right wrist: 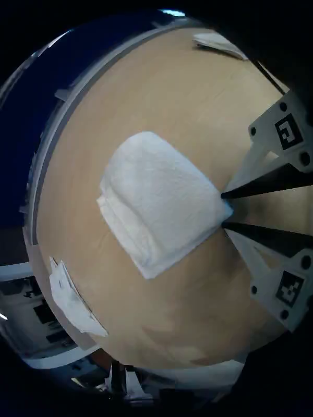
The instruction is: Fold towel
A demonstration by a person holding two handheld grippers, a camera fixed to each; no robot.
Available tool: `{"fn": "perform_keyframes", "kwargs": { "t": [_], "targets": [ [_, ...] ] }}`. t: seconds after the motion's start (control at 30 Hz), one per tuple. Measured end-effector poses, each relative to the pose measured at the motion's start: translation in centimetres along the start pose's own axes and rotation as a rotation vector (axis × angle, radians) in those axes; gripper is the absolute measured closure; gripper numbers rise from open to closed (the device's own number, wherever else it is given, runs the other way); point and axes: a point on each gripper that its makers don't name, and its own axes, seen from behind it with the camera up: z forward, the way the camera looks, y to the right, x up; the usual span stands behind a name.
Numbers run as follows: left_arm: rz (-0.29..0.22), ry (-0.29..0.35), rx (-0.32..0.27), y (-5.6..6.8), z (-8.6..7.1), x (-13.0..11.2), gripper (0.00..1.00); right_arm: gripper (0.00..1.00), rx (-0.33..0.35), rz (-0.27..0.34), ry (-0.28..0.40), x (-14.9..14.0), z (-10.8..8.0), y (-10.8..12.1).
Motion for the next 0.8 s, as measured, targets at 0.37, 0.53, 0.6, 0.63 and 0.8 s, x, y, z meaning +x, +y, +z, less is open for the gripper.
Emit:
{"fn": "perform_keyframes", "kwargs": {
  "t": [0.37,0.53,0.6,0.63,0.8],
  "targets": [
    [0.002,-0.001,0.003,-0.17,0.30,0.00,0.07,0.84,0.002,0.032,0.003,-0.26,0.11,0.13],
    [0.001,-0.001,0.005,-0.13,0.36,-0.01,0.07,0.95,-0.011,0.043,0.008,-0.19,0.02,0.48],
    [0.002,-0.002,0.005,-0.13,0.42,-0.03,0.07,0.95,-0.019,0.047,0.011,-0.14,0.03,0.67],
    [0.003,-0.002,0.006,-0.14,0.45,-0.03,0.07,0.96,-0.019,0.049,0.012,-0.09,0.03,0.67],
    [0.007,-0.003,0.007,-0.12,0.43,0.05,0.07,0.97,-0.019,0.053,0.025,0.28,-0.15,0.73]
  ]
}}
